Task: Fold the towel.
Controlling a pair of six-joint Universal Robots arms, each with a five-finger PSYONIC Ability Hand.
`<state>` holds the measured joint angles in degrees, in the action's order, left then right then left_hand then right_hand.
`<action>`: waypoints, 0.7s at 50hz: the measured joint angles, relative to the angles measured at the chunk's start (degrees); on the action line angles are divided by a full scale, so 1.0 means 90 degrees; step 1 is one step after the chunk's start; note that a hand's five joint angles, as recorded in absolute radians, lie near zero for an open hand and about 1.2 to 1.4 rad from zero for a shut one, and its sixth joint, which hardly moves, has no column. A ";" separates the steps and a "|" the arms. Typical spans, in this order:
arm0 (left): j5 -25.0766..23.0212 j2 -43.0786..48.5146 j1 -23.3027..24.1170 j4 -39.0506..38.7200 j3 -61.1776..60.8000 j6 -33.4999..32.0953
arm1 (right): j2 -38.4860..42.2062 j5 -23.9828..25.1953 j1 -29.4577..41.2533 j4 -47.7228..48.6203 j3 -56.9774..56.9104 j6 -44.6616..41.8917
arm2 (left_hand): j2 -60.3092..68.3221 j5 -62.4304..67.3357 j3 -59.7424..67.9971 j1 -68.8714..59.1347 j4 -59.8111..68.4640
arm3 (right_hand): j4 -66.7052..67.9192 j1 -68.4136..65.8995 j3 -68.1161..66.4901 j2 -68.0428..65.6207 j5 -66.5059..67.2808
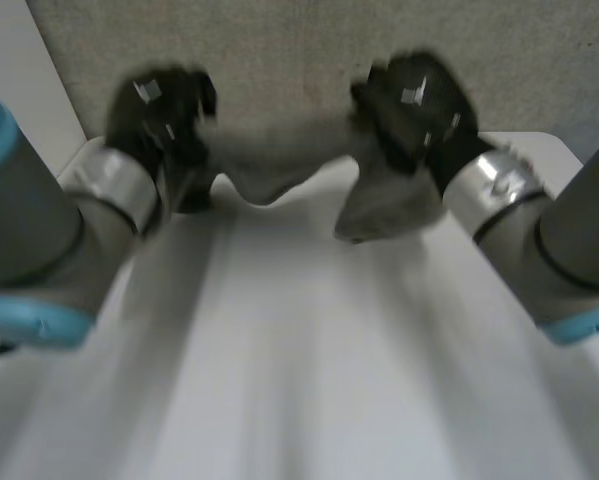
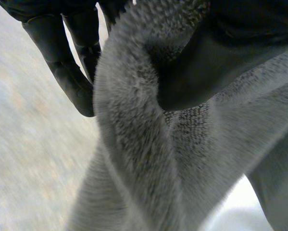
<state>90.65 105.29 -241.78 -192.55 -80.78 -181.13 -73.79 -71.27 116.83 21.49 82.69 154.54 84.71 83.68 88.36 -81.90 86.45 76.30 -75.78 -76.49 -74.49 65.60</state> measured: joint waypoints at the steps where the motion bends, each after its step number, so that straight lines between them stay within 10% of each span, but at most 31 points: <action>1: -0.0089 0.0015 0.0076 -0.0042 -0.0423 -0.0250 | 0.0012 0.0114 -0.0001 -0.0234 0.0229 -0.0198 | 0.0051 0.0000 0.0001 0.0000 0.0000 | 0.0000 -0.0001 -0.0001 0.0000 0.0000; 10: -0.0432 0.0069 0.0301 -0.0461 -0.2514 -0.1608 | 0.0077 0.0476 -0.0020 -0.1606 0.1642 -0.1827 | 0.0054 0.0000 0.0008 0.0000 0.0000 | -0.0276 0.0375 0.0367 0.0349 -0.0283; 17: -0.0464 0.0040 0.0341 -0.0711 -0.3249 -0.2164 | -0.0072 0.0457 -0.0180 -0.2557 0.1745 -0.2042 | 0.0054 0.0000 0.0010 0.0000 0.0000 | -0.6697 0.6638 0.6706 0.6573 -0.6883; 27: -0.0402 -0.0315 0.0293 -0.0712 -0.3293 -0.2135 | -0.0486 0.0502 -0.0632 -0.2934 0.0588 0.0184 | -0.6984 -0.7007 -0.7430 0.6775 -0.7255 | -0.6885 0.6958 0.6948 0.6700 -0.6953; 35: -0.0375 -0.0432 0.0221 -0.0689 -0.3467 -0.2133 | 0.0220 0.0546 -0.0861 -0.3799 -0.0484 0.0552 | -0.7662 -0.7768 -0.8140 0.7230 -0.7815 | -0.6885 0.6972 0.6948 0.6700 -0.6953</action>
<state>87.27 101.40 -239.79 -198.75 -111.98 -200.33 -71.81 -66.36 109.08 -12.71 78.33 159.51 15.75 13.77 15.09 -16.83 16.12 14.33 -13.03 -13.96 -14.18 3.03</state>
